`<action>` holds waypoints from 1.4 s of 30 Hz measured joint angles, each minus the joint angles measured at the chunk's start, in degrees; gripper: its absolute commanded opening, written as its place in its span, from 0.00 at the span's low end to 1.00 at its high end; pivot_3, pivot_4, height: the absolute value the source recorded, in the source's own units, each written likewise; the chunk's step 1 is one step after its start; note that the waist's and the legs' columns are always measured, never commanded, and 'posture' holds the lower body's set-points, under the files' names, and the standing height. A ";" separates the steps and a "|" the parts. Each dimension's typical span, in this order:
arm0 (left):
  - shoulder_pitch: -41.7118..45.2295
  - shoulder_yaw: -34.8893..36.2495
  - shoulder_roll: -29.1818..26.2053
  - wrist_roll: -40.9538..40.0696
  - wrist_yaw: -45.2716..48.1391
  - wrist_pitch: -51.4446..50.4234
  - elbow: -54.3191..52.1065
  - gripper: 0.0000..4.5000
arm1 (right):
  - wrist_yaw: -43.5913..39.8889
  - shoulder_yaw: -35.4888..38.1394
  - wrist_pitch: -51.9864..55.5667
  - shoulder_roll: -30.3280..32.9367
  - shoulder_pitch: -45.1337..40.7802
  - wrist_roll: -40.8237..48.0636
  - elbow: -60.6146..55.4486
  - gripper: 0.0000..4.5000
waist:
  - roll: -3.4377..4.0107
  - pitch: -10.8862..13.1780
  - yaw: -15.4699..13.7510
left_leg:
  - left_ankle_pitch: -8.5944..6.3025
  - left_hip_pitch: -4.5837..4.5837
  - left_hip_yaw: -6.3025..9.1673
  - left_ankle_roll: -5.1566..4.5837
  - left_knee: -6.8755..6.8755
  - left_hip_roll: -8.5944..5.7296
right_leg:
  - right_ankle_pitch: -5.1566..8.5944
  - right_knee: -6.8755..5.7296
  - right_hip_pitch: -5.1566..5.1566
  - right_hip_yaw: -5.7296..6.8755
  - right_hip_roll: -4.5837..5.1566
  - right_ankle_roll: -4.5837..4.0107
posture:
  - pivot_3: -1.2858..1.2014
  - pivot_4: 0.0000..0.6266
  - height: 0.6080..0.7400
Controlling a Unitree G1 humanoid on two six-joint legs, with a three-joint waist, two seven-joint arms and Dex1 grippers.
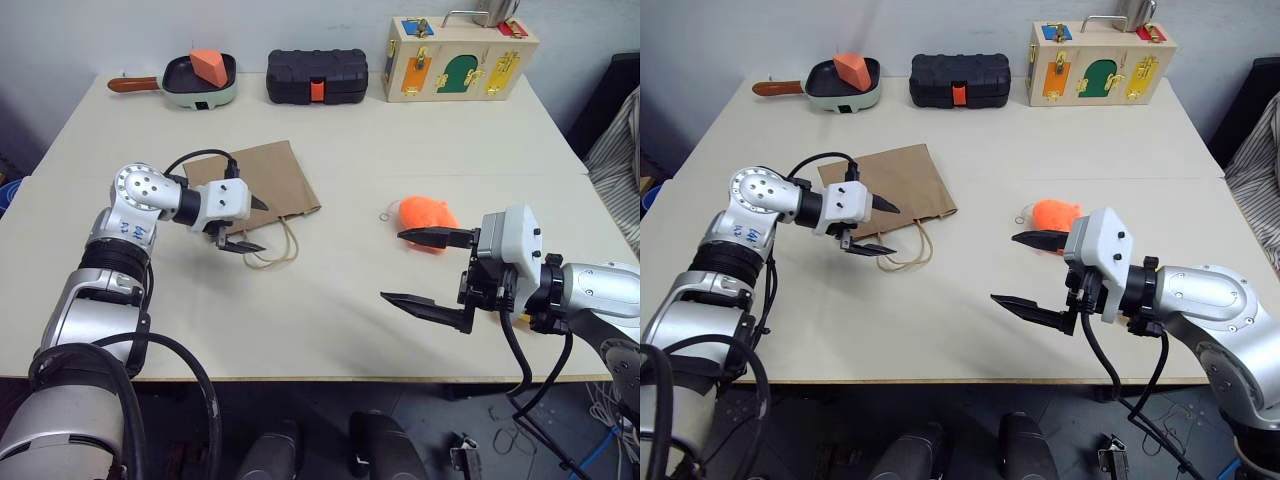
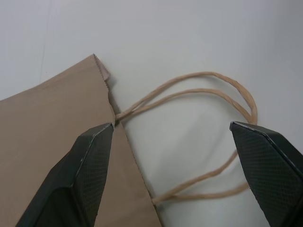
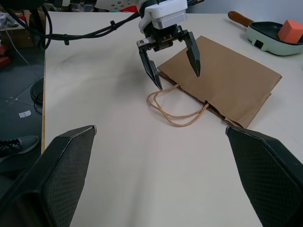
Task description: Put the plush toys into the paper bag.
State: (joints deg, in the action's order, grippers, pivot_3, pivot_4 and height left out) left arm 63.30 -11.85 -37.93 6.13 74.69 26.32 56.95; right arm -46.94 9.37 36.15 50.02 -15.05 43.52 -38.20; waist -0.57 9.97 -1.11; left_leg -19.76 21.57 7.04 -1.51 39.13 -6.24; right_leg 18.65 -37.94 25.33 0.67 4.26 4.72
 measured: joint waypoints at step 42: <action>0.22 6.99 7.58 -16.60 11.33 -30.62 -18.06 0.01 | 2.89 3.38 0.18 -0.13 9.51 0.96 -3.28 1.00 | -0.06 -0.04 -0.01 | -0.02 0.10 0.01 -0.03 0.16 -0.02 | 0.00 -0.12 0.02 -0.03 0.03 0.00 | 0.52 0.24 1.00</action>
State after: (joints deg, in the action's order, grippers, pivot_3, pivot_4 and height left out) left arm 63.53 -4.85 -30.35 -10.48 86.03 -4.30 38.89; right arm -44.04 12.74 36.33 49.89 -5.54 44.47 -41.47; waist -0.62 9.94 -1.12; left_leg -19.78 21.67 7.04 -1.54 39.29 -6.25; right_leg 18.65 -38.05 25.36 0.65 4.30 4.72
